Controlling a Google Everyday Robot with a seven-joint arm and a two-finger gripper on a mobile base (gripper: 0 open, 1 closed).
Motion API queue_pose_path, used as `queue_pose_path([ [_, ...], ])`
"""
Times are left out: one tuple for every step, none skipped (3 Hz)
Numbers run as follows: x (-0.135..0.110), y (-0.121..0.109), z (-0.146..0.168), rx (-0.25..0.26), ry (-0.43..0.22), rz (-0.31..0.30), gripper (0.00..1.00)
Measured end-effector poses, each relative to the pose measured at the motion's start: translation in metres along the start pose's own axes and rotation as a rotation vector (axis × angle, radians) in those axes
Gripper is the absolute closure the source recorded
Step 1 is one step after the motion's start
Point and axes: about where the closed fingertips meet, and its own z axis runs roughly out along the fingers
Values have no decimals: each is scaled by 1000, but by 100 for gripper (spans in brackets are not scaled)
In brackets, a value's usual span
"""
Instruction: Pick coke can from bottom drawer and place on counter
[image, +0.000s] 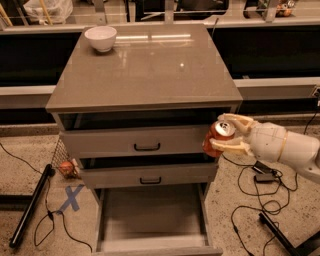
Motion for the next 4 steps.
queue_pose_path([
  [-101,-38,-23,-70,-43,-128,100],
  [-168,-66,-18,-143,-22,-212,100],
  [-204,-97,7,-193,2,-209,100],
  [-234,-105,92,-269,17,-160,100],
])
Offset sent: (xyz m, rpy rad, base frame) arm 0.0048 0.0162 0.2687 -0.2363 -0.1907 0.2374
